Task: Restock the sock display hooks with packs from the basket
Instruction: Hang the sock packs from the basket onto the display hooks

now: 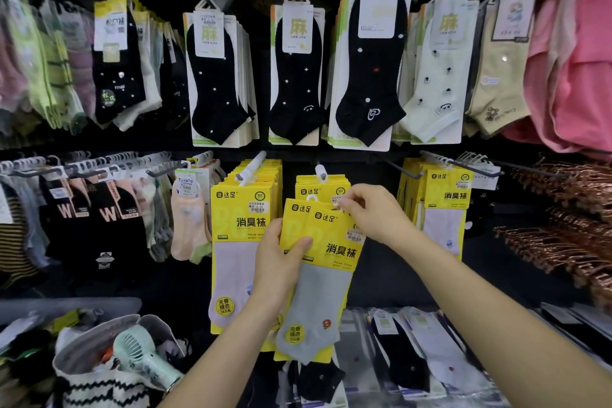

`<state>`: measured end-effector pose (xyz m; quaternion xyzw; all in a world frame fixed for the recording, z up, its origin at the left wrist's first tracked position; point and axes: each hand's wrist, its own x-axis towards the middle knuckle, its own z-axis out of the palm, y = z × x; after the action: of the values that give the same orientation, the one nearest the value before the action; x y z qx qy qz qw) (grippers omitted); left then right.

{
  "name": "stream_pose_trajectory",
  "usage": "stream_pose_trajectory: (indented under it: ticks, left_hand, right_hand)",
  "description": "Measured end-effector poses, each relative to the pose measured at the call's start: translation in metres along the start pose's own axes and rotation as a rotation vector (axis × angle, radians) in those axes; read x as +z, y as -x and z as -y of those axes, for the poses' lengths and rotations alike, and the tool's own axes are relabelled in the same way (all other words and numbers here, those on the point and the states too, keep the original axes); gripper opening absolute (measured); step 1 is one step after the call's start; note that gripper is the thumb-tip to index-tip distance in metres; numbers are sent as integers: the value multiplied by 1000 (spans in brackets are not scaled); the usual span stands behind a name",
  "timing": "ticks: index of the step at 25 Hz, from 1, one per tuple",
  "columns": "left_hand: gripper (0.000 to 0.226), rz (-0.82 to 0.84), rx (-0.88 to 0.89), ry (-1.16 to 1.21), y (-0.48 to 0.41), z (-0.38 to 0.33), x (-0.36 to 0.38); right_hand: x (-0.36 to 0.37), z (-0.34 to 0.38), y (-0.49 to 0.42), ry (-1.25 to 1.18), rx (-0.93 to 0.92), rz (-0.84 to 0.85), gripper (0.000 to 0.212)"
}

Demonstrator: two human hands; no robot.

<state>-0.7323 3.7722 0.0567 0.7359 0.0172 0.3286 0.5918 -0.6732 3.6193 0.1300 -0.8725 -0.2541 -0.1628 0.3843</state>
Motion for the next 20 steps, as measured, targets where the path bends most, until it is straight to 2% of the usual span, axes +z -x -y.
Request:
stream_pose_trajectory:
  ticks: [3,10,14,17,20]
  left_hand:
    - [17,-34,23,16,-1,-3,-3]
    - [11,-228,79,24,-5,1,-51]
    - [16,-205,74,37,-5,0,-66]
    - [12,-167,64,45,-3,-3,-60]
    - [13,-115,76,41,-1,-8,-45]
  right_hand:
    - [0,8,-14,68,-31,-84,20]
    - [-2,13,-52,37,-4,-162,19]
    - [11,16,-58,30,-13,-123,16]
    - [14,16,-57,-35,13,-124,11]
    - [8,13,-47,-21,0,-225,6]
